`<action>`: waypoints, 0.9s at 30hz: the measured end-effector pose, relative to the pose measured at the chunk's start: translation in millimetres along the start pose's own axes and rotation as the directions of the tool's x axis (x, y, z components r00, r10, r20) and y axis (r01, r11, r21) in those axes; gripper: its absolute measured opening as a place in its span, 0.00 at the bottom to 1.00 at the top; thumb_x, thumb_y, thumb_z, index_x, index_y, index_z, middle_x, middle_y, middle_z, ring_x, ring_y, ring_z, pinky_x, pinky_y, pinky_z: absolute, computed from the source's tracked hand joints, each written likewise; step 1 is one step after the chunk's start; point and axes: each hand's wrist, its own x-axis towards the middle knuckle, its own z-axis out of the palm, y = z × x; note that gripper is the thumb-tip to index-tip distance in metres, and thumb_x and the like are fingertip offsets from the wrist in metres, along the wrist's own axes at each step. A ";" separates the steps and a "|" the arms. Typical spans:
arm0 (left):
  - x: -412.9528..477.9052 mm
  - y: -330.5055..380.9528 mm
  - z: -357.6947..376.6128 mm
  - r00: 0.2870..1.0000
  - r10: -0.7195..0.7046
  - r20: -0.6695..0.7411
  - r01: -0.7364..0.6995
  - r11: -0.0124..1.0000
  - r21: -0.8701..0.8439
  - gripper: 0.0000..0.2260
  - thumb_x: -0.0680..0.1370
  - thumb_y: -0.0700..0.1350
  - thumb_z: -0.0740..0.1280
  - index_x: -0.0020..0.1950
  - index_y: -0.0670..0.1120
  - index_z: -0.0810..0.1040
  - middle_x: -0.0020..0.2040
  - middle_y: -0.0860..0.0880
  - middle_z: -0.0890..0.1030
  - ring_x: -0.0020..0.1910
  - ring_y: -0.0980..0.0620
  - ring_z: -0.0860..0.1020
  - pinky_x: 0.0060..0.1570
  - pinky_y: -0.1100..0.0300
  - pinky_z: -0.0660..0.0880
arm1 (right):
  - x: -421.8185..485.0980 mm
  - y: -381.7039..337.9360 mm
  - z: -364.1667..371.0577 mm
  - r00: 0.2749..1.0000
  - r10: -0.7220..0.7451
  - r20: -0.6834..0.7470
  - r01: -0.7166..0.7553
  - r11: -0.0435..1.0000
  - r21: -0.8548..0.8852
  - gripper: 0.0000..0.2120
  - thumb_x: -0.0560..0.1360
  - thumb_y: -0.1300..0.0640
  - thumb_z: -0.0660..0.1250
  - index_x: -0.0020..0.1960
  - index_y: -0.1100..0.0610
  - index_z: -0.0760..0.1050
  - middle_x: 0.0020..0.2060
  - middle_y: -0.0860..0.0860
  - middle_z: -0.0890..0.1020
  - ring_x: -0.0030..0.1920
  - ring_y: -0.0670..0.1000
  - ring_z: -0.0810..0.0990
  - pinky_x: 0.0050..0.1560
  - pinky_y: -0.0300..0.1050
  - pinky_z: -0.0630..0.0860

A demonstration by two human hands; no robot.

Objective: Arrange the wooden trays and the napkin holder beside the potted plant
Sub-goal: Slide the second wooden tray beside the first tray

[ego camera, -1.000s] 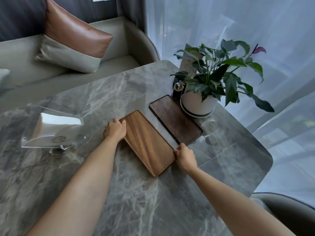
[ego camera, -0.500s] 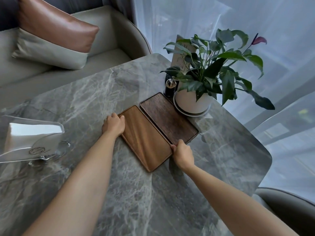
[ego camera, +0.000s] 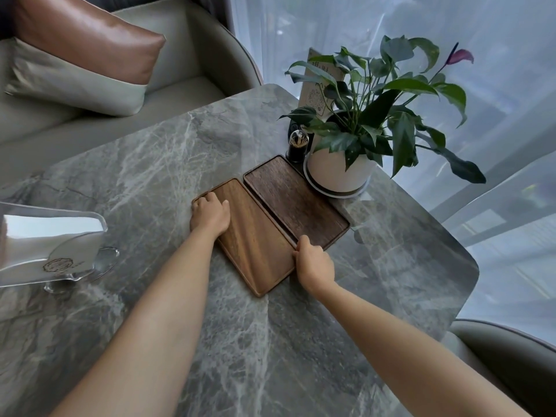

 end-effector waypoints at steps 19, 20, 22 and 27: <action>-5.5 -6.6 -2.9 0.994 0.087 0.059 -0.087 0.996 -0.007 0.24 0.82 0.48 0.52 0.75 0.37 0.58 0.75 0.37 0.59 0.75 0.41 0.56 0.73 0.46 0.57 | 6.1 5.5 -4.9 0.996 0.083 -0.039 -0.087 0.992 -0.095 0.02 0.79 0.64 0.54 0.50 0.60 0.61 0.41 0.59 0.76 0.41 0.59 0.75 0.37 0.50 0.69; -9.1 -8.3 -5.9 0.994 0.100 0.051 -0.100 0.995 0.003 0.23 0.82 0.48 0.52 0.74 0.38 0.59 0.75 0.38 0.59 0.74 0.41 0.57 0.72 0.46 0.59 | 5.4 3.9 -6.7 0.996 0.075 -0.048 -0.079 0.993 -0.091 0.02 0.79 0.63 0.54 0.51 0.60 0.63 0.43 0.60 0.78 0.43 0.60 0.77 0.37 0.50 0.69; -16.9 -14.3 -13.5 0.992 0.124 0.015 -0.125 0.991 0.038 0.22 0.82 0.49 0.53 0.73 0.40 0.60 0.74 0.39 0.61 0.73 0.41 0.60 0.69 0.46 0.62 | 3.1 -2.6 -11.9 0.997 0.053 -0.064 -0.059 0.994 -0.088 0.08 0.80 0.58 0.54 0.55 0.62 0.64 0.47 0.61 0.80 0.47 0.62 0.79 0.38 0.51 0.70; -40.2 -51.5 -35.6 0.969 0.199 -0.149 -0.171 0.969 0.181 0.24 0.81 0.49 0.57 0.75 0.43 0.59 0.72 0.41 0.64 0.70 0.41 0.63 0.68 0.48 0.63 | -1.7 -41.3 -22.7 0.991 -0.055 -0.120 0.049 0.997 -0.056 0.15 0.80 0.51 0.55 0.59 0.62 0.62 0.53 0.62 0.78 0.52 0.64 0.77 0.42 0.51 0.69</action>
